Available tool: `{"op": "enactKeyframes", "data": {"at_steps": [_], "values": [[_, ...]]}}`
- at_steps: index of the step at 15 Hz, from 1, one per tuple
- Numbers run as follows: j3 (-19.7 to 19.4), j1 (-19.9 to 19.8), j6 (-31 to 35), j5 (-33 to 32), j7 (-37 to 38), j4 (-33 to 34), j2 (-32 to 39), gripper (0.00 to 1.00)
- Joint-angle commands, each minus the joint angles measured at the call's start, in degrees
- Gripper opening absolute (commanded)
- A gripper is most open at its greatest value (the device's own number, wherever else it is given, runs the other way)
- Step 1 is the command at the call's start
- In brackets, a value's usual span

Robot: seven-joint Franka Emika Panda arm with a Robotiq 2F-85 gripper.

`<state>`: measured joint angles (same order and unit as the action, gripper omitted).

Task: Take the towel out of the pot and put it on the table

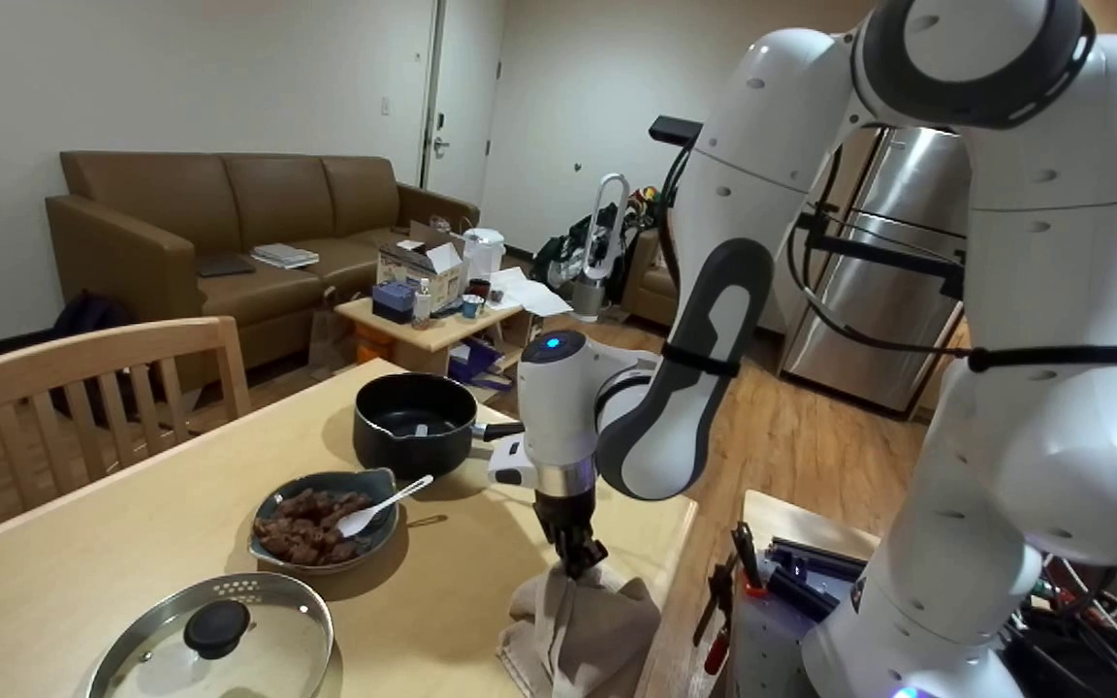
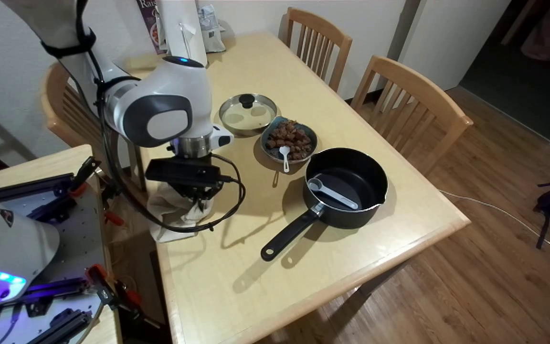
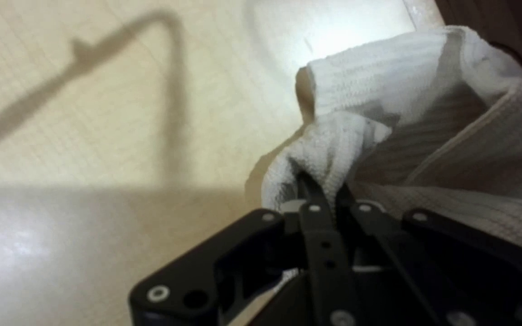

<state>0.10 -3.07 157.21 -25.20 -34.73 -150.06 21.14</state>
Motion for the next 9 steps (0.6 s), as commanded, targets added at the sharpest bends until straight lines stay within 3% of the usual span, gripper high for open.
{"op": "enactKeyframes", "data": {"at_steps": [1, 6, 9], "values": [[2.1, -6.0, 3.9, 5.2, -5.1, -3.9, -5.0, 0.01], [3.1, -11.8, 9.1, 13.8, -9.0, -8.9, -12.4, 0.02], [0.8, -12.2, 9.6, 17.3, -8.3, -12.7, -19.1, 0.02]]}}
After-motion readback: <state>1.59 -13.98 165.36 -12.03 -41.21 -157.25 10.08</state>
